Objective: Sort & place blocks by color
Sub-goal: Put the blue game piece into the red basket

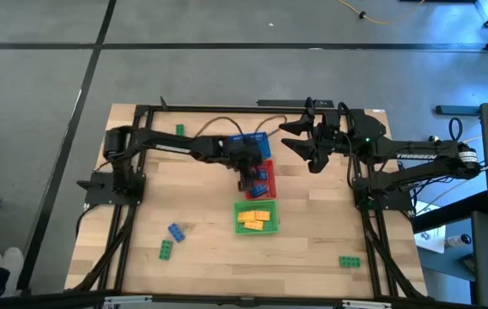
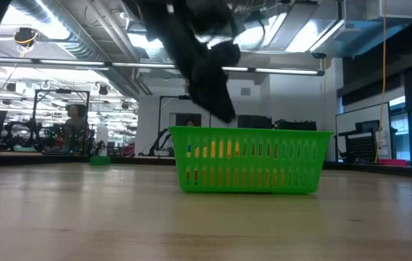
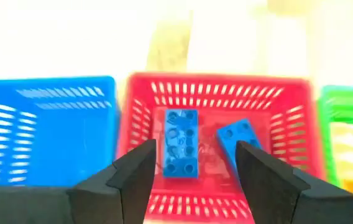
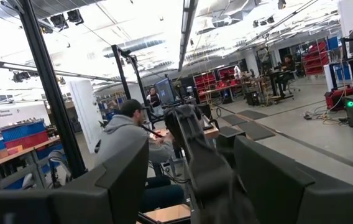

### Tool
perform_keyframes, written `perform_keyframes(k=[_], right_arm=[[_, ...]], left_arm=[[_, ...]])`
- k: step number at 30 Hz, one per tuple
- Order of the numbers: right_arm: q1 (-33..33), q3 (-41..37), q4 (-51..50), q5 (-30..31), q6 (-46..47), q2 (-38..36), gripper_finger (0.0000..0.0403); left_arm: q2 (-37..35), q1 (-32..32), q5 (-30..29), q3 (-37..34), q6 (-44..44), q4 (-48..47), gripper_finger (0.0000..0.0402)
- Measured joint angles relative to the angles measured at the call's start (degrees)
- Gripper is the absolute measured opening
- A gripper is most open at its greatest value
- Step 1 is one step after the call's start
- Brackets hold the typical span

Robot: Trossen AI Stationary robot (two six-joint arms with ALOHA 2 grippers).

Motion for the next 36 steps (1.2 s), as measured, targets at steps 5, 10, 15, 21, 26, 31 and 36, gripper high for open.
perform_keyframes(k=[5, 10, 15, 21, 26, 31, 36], right_arm=[[-0.02, 0.07, -0.01, -0.06, -0.10, 0.00, 0.0240], [0.00, 0.07, -0.01, -0.10, -0.24, 0.00, 0.0240], [-0.01, 0.07, -0.04, -0.09, -0.42, 0.00, 0.0240], [-0.02, 0.07, -0.07, -0.07, -0.45, 0.00, 0.0240], [-0.02, 0.07, -0.08, -0.07, -1.71, 0.00, 0.0240], [-0.02, 0.07, -0.23, -0.08, -1.71, 0.00, 0.0240], [0.00, 0.07, -6.22, -2.02, -1.45, 0.00, 0.0240]], left_arm=[[-9.23, 0.51, -0.02, 0.02, 0.07, -0.16, 0.0207], [-20.38, 0.43, -0.02, 0.02, -0.20, 0.45, 0.0207], [-29.62, -0.66, 0.16, -0.96, 0.11, 3.74, 0.0204], [-39.61, -2.47, 1.30, -13.33, -3.49, 20.51, 0.0181], [-46.83, -4.10, -0.20, -26.62, -9.17, 36.91, 0.0158], [-51.97, -4.63, -2.60, -34.08, -13.22, 42.35, 0.0125], [-54.48, -4.64, -2.49, -34.71, -13.70, 41.08, 0.0074]])
